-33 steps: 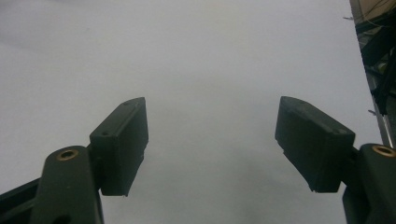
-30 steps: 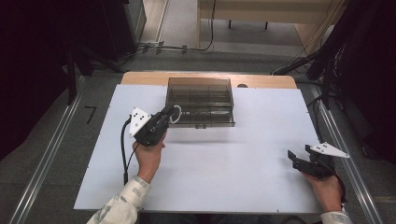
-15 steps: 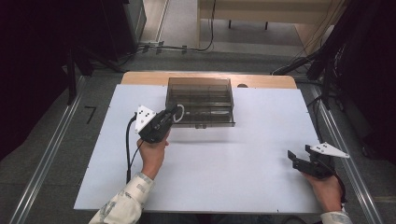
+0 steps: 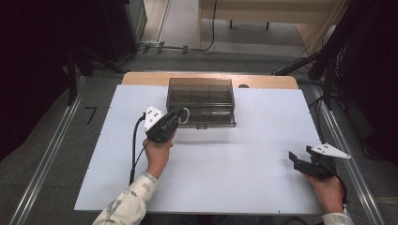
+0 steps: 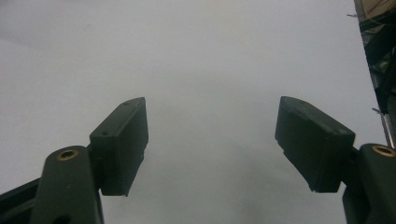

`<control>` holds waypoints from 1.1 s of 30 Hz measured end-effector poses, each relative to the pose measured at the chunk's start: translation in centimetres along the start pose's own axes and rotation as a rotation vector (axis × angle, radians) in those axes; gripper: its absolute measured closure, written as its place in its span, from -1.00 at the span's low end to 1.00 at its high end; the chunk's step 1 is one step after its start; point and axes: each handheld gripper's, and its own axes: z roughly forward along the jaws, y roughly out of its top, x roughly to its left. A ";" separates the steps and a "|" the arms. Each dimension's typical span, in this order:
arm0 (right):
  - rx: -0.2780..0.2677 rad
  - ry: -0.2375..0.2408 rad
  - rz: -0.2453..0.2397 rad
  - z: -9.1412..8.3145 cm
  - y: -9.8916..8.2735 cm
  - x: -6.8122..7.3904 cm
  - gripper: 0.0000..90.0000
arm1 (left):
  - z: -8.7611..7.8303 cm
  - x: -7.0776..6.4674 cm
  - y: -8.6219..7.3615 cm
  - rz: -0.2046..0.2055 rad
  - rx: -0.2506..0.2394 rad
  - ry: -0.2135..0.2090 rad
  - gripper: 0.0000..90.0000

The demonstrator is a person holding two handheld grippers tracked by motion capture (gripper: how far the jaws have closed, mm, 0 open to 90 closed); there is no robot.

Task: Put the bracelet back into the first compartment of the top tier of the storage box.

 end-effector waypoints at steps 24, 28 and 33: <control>0.004 0.001 -0.005 0.0 0.0 0.1 -0.47 | 0.1 0.8 -0.7 0.038 0.042 0.062 0.51; 0.004 0.001 -0.004 0.0 0.0 0.1 -0.47 | -0.1 0.9 -0.7 0.032 0.040 0.068 0.43; 0.002 0.003 -0.008 0.1 0.0 0.1 -0.47 | -0.3 1.1 -0.6 0.021 0.034 0.069 0.31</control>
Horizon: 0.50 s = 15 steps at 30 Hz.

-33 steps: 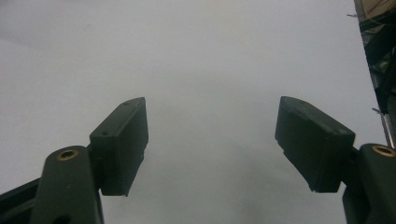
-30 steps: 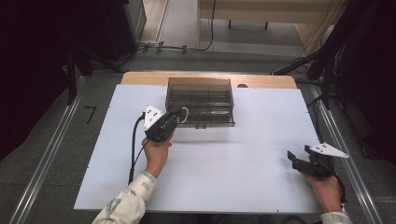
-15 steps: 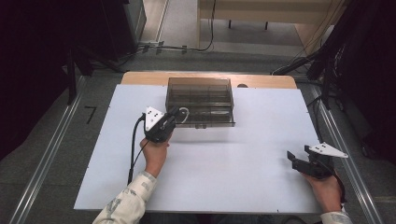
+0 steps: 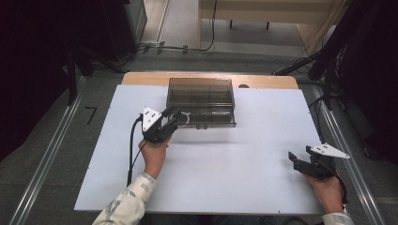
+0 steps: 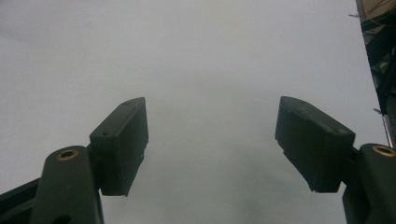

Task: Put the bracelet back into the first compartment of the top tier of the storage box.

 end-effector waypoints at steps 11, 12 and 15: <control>0.002 0.000 -0.003 0.0 0.0 0.0 -0.47 | -0.2 0.0 0.0 0.011 0.001 -0.015 -0.04; 0.001 0.000 -0.003 0.0 0.0 0.0 -0.47 | -0.2 -0.1 0.0 0.012 0.002 -0.014 -0.08; 0.003 -0.002 -0.001 0.0 0.0 0.1 -0.47 | -0.3 0.0 0.1 0.017 0.007 -0.003 -0.26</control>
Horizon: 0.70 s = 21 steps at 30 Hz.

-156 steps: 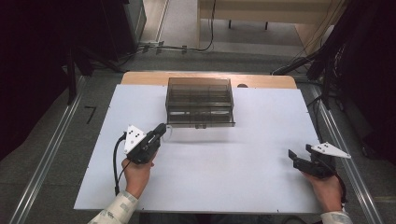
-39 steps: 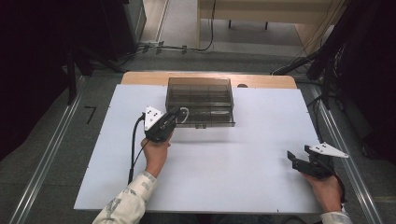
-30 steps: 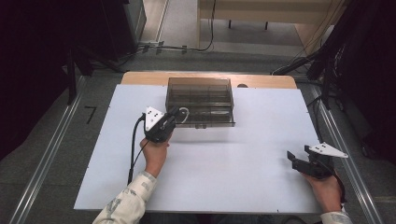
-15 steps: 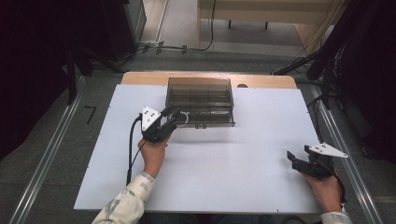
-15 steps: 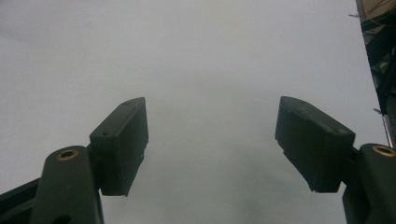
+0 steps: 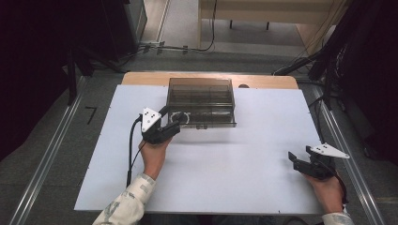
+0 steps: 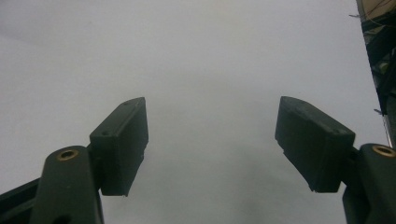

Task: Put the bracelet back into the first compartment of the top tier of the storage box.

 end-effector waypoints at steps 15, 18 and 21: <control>-0.003 0.002 0.006 0.0 0.0 -0.1 -0.47 | -1.2 0.3 0.2 0.008 0.014 0.025 -0.72; -0.004 0.003 0.006 0.0 0.0 -0.1 -0.47 | -1.7 0.6 0.2 -0.007 0.013 0.032 -0.78; -0.007 0.001 0.006 -0.1 0.0 -0.1 -0.47 | -2.2 0.8 0.1 -0.014 0.005 0.038 -0.78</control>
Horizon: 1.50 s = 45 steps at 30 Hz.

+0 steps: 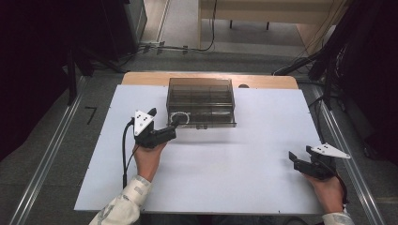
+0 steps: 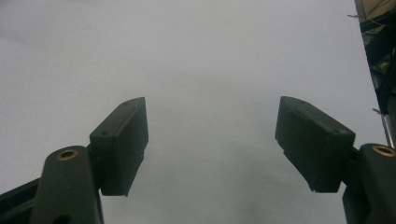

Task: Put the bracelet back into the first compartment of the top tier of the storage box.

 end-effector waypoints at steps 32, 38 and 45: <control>-0.003 0.003 0.003 -0.2 0.0 0.0 -0.47 | -5.4 2.3 -1.9 0.015 0.113 0.066 -0.97; -0.002 0.002 0.005 -0.2 0.0 0.0 -0.47 | -6.1 3.3 -2.5 -0.003 0.117 0.093 -0.97; -0.003 -0.001 -0.001 -0.2 0.0 0.0 -0.47 | -6.7 4.0 -2.8 -0.022 0.108 0.113 -0.97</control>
